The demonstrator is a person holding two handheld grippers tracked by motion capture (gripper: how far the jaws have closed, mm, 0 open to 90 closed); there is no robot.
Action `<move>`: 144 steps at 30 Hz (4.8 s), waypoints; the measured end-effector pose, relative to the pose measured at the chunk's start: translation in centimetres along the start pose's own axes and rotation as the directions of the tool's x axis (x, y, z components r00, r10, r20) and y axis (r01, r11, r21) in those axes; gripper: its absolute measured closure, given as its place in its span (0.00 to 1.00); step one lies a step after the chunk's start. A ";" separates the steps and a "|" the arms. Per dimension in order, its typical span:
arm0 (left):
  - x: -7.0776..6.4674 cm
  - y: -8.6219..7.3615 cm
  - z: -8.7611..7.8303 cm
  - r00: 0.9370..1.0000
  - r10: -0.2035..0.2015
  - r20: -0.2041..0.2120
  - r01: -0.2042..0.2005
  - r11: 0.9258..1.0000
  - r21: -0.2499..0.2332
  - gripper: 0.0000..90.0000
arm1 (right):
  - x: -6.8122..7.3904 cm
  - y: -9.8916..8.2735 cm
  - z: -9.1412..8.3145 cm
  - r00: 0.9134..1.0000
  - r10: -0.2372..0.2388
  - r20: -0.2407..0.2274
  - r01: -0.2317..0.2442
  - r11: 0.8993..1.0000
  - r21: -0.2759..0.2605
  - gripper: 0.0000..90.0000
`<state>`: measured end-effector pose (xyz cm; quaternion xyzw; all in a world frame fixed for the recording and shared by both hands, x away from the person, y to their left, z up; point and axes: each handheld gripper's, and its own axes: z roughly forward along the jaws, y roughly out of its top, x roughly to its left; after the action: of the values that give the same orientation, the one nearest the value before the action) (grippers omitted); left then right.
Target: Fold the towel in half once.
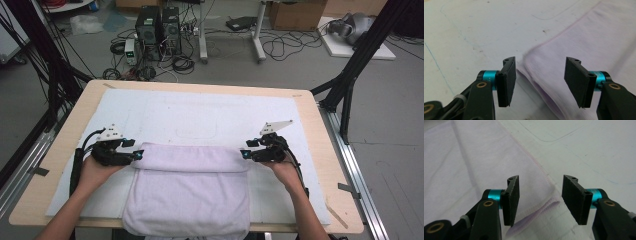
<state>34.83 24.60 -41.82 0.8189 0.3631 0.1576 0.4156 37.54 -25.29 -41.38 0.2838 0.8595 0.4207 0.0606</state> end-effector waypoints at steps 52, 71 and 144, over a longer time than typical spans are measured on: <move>-3.9 -2.1 -4.5 0.993 0.120 0.000 -0.119 0.988 -0.100 0.64 | 4.3 -1.5 -3.2 0.997 -0.081 -0.004 0.081 0.995 -0.058 0.62; 0.0 -1.6 2.2 1.000 0.006 -0.007 -0.005 0.998 0.070 0.53 | 0.1 -1.8 2.3 1.000 -0.022 0.018 0.022 0.999 0.037 0.43; 0.4 0.9 4.6 0.992 0.106 0.075 -0.112 0.989 0.092 0.79 | -1.6 0.9 4.6 0.996 -0.068 0.053 0.062 0.994 0.094 0.64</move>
<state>38.15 21.94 -43.93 0.8615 0.3102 0.1339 0.3790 40.82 -22.50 -43.88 0.2699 0.8847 0.3703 0.0853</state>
